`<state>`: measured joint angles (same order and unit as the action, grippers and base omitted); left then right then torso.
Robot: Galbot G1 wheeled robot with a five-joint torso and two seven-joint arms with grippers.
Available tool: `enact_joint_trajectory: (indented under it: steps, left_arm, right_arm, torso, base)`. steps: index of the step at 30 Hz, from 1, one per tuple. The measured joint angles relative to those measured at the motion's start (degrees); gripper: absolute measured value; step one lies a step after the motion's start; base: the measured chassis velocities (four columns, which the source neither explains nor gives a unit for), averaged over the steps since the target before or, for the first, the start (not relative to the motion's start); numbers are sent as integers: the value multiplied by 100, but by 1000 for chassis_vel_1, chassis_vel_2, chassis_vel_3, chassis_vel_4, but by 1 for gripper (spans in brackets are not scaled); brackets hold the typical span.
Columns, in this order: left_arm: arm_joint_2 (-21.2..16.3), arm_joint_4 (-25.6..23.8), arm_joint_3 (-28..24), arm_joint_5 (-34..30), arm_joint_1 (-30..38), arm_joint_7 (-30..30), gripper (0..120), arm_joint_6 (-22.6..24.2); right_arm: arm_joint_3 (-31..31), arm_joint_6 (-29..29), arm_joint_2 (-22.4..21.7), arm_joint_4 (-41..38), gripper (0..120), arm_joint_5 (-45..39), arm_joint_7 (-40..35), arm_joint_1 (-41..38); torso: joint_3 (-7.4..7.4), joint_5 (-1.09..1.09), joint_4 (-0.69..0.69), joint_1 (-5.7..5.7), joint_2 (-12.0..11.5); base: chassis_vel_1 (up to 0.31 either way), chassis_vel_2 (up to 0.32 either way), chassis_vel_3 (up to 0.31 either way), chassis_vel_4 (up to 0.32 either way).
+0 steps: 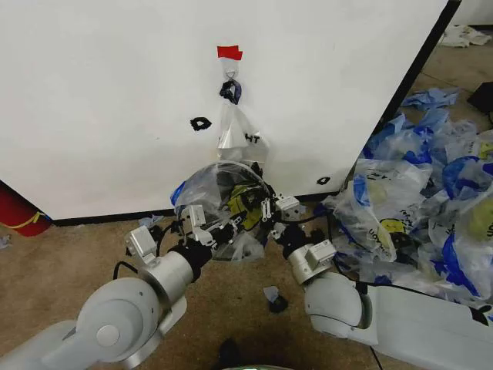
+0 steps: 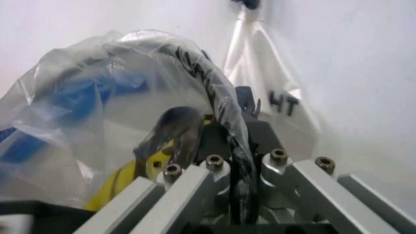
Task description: Pick up the garbage bag from the wall and place it over the trash bin.
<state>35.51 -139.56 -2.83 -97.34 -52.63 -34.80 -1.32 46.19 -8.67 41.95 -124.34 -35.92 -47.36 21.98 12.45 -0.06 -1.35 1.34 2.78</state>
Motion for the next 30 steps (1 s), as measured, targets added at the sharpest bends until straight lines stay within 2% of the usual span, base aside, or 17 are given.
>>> enact_joint_trajectory:
  steps: [8,17,30]
  left_arm:
    - [-28,408,-2,126,3,-3,0,-48]
    - [103,770,-46,253,1,-74,0,-86]
    - [202,980,-132,171,74,-268,0,-85]
  right_arm:
    - [133,-33,0,-82,0,57,82,-36]
    - [172,-56,46,-93,0,80,104,-36]
    - [675,-29,72,-54,0,101,111,-457]
  torso:
    - [0,0,-1,0,0]
    - [0,0,-1,0,0]
    - [0,0,0,0,0]
  base:
    - [0,0,0,0]
    - [0,0,0,0]
    - [0,0,0,0]
